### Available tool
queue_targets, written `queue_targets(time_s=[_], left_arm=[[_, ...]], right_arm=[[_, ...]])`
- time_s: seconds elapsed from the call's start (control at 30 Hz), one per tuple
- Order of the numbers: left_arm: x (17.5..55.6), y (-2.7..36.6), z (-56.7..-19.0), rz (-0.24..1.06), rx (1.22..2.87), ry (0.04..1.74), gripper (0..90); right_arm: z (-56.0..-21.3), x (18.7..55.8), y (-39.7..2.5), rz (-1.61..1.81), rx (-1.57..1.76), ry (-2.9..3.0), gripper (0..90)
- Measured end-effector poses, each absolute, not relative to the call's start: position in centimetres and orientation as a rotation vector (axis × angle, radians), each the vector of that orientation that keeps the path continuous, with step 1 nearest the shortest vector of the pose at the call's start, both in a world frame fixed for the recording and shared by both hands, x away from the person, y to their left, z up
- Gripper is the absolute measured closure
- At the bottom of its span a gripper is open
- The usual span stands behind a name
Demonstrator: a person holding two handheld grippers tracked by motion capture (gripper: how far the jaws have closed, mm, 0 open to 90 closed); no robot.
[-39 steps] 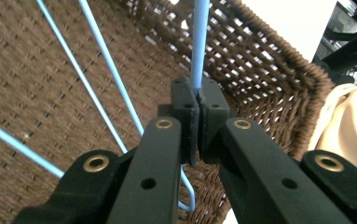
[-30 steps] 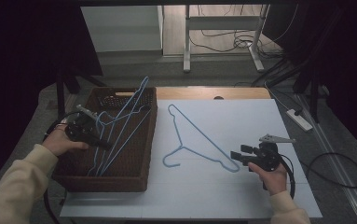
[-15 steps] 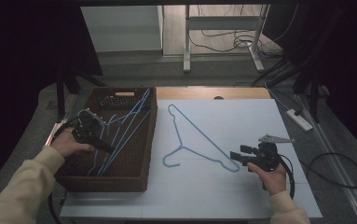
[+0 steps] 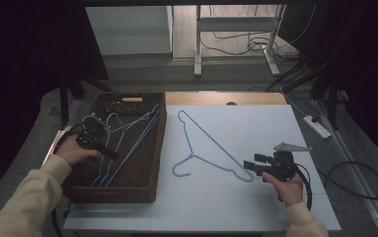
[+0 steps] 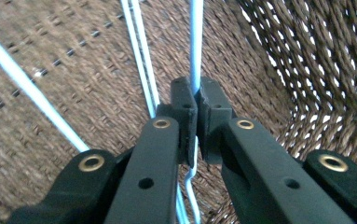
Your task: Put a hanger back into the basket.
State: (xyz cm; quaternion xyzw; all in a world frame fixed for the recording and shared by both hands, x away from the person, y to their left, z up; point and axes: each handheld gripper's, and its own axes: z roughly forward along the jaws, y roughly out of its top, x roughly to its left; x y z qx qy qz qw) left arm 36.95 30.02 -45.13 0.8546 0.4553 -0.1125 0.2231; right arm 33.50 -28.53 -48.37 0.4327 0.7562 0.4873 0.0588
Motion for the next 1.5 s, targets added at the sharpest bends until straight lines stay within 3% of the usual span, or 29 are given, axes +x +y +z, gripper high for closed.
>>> queue_targets(time_s=[0.2,0.37,0.47,0.87,1.5], left_arm=[[36.5,30.2,-45.2,-0.19,2.329,1.351,70.5],[35.9,30.4,-44.6,-0.032,2.263,1.396,35.4],[35.8,30.6,-44.3,0.053,2.241,1.432,29.9],[34.8,30.9,-43.4,0.204,2.162,1.47,26.8],[30.6,28.1,-40.5,0.325,2.061,1.195,26.9]], right_arm=[[-48.4,33.5,-28.5,1.475,1.311,2.291,31.9],[-48.4,33.5,-28.5,1.476,1.311,2.291,31.9],[-48.4,33.5,-28.5,1.478,1.31,2.29,31.9],[-48.3,33.5,-28.6,1.486,1.305,2.284,31.9],[-48.2,33.4,-28.8,1.465,1.297,2.281,31.8]])
